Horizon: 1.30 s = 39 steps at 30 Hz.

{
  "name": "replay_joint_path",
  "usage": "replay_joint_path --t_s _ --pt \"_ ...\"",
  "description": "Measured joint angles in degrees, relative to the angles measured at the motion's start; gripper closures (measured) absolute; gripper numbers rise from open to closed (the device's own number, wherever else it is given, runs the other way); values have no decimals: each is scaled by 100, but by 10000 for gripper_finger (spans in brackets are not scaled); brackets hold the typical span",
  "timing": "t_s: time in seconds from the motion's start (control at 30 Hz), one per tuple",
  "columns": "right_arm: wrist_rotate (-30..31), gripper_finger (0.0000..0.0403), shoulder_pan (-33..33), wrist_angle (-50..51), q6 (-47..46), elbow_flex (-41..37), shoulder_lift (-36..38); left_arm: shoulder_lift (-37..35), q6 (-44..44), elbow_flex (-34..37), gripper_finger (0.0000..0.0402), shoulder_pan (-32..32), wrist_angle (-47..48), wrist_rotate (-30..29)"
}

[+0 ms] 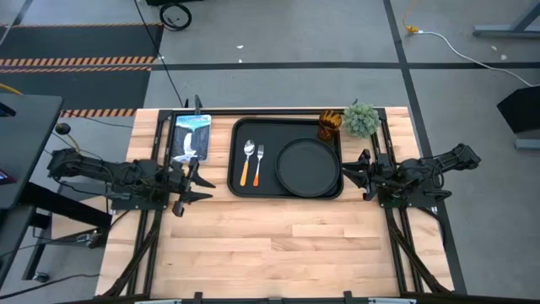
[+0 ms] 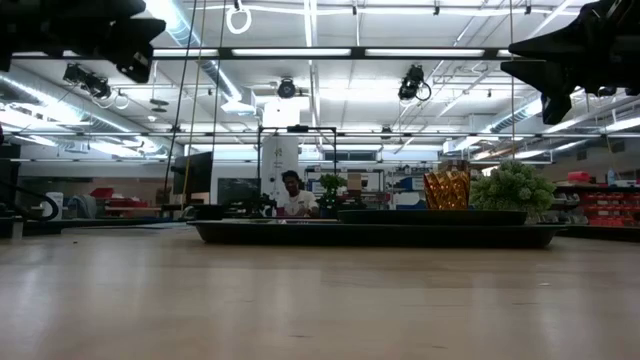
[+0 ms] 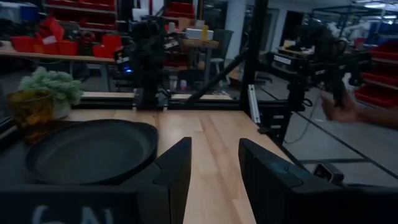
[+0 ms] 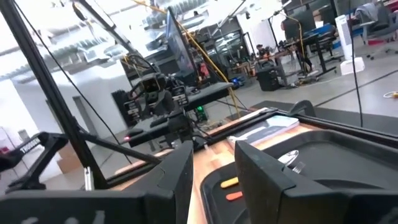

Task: Pick and place plate/cup/fork/spoon on tray
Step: Return to Home Position

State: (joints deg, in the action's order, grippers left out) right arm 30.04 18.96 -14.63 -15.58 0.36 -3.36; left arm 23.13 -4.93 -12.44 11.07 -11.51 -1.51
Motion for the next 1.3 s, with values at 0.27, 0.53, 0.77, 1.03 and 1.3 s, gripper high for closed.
replay_joint_path --t_s 0.27,0.53,0.77,1.03,1.3 --pt "-2 277 -2 11 169 0 -3 -993 -44 693 260 5 29 -139" --pt "-4 277 -2 10 180 0 -4 -1429 -86 1017 260 3 -11 -21" --pt "-9 277 -2 12 180 0 -4 -1778 -230 1195 260 4 -102 86" --pt "-9 277 -2 10 180 0 -4 -1868 -908 1196 260 2 -92 55" --pt "-9 277 -2 10 180 0 -4 -1866 -1248 1197 260 2 -90 54"
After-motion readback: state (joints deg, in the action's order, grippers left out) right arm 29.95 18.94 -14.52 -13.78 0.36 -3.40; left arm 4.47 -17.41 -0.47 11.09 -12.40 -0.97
